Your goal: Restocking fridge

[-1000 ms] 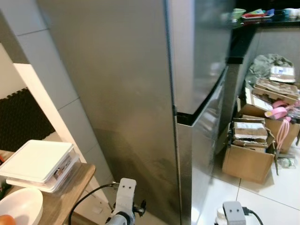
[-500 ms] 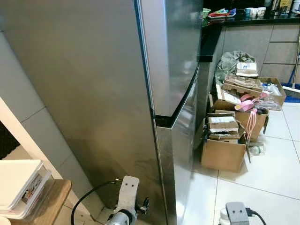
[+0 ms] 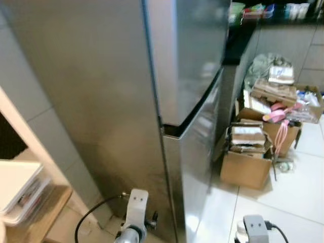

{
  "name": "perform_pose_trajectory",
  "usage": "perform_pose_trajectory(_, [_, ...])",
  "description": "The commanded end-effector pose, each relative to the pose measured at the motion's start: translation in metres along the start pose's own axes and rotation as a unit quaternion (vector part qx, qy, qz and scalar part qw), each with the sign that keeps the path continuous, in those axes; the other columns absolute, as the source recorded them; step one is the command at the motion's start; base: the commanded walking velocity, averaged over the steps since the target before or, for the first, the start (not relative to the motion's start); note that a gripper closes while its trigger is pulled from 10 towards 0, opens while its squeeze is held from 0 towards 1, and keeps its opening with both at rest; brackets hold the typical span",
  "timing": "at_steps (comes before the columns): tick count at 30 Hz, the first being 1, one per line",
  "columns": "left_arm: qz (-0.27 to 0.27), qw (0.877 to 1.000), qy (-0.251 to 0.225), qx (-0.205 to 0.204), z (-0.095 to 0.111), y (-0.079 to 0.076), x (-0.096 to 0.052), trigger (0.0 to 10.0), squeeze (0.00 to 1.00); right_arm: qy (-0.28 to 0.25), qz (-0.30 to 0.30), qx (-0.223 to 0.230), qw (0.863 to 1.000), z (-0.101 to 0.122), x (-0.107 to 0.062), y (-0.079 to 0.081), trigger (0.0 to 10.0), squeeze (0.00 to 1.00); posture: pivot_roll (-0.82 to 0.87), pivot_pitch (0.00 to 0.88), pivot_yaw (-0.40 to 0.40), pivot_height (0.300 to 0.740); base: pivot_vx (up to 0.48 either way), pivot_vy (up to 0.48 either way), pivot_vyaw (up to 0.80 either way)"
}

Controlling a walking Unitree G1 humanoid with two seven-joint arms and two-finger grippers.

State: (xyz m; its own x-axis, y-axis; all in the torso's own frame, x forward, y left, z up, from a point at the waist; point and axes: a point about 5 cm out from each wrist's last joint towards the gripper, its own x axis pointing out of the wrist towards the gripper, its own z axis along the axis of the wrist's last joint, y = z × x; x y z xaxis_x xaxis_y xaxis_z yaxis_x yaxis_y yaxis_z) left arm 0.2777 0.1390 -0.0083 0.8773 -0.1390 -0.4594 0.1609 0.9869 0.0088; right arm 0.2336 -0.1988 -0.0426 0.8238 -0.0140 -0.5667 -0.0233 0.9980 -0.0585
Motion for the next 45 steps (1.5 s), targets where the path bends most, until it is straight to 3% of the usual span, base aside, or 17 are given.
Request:
perform_pose_trajectory(1, [0.016,1.000,-0.010,-0.001,-0.001,0.005,-0.002,10.0,0.00,0.006,0.010,0.006,1.000,-0.005,-0.001,0.004,10.0,0.00,-0.09,0.052,0.088,0.740,0.000,0.000,0.00])
perform_pose_trajectory(9, [0.047,0.998,-0.033,-0.015,0.006,0.019,-0.002,10.0,0.00,-0.017,0.045,-0.040,0.998,0.011,0.005,0.016,10.0,0.00,-0.08,0.038,0.075,0.740,0.000,0.000,0.00])
perform_pose_trajectory(15, [0.064,0.996,-0.051,-0.036,0.011,0.021,-0.003,10.0,0.00,-0.026,0.092,-0.104,0.990,0.027,0.011,0.025,10.0,0.00,-0.05,0.032,-0.013,0.740,0.000,0.000,0.00])
perform_pose_trajectory(20, [0.052,0.997,-0.059,-0.007,0.011,0.023,-0.006,10.0,0.00,-0.028,0.102,-0.118,0.987,0.033,0.013,0.024,10.0,0.00,-0.05,0.035,-0.031,0.740,0.000,0.000,0.00])
perform_pose_trajectory(22, [0.031,0.997,-0.055,0.037,0.012,0.029,-0.008,10.0,0.00,-0.028,0.101,-0.120,0.987,0.035,0.013,0.023,10.0,0.00,-0.05,0.038,-0.028,0.740,0.000,0.000,0.00])
perform_pose_trajectory(27, [-0.002,0.996,-0.071,0.049,0.017,0.038,-0.011,10.0,0.00,-0.026,0.098,-0.119,0.988,0.032,0.013,0.020,10.0,0.00,-0.06,0.040,-0.015,0.740,0.000,0.000,0.00])
perform_pose_trajectory(28, [-0.022,0.996,-0.080,0.035,0.021,0.040,-0.012,3.8,0.00,-0.025,0.096,-0.117,0.988,0.030,0.012,0.019,10.0,0.00,-0.06,0.038,-0.005,0.740,0.000,0.000,0.00])
perform_pose_trajectory(29, [-0.047,0.995,-0.090,0.020,0.026,0.040,-0.012,0.0,0.00,-0.024,0.093,-0.115,0.989,0.028,0.011,0.019,10.0,0.00,-0.07,0.037,0.001,0.740,0.000,0.000,0.00])
perform_pose_trajectory(33, [-0.095,0.989,-0.114,0.020,0.037,0.041,-0.013,0.0,0.00,-0.022,0.088,-0.110,0.990,0.025,0.010,0.017,10.0,0.00,-0.08,0.034,0.022,0.740,0.000,0.000,0.00])
perform_pose_trajectory(37, [-0.106,0.986,-0.125,0.031,0.042,0.041,-0.013,0.0,0.00,-0.022,0.085,-0.108,0.990,0.025,0.009,0.017,10.0,0.00,-0.08,0.037,0.027,0.740,0.000,0.000,0.00])
perform_pose_trajectory(41, [-0.173,0.972,-0.152,0.048,0.054,0.038,-0.014,0.0,0.00,-0.025,0.075,-0.103,0.992,0.024,0.008,0.010,10.0,0.00,-0.09,0.040,0.037,0.740,0.000,0.000,0.00])
perform_pose_trajectory(45, [-0.182,0.970,-0.154,0.052,0.055,0.037,-0.015,0.0,0.00,-0.025,0.074,-0.103,0.992,0.024,0.008,0.009,10.0,0.00,-0.09,0.040,0.037,0.740,0.000,0.000,0.00])
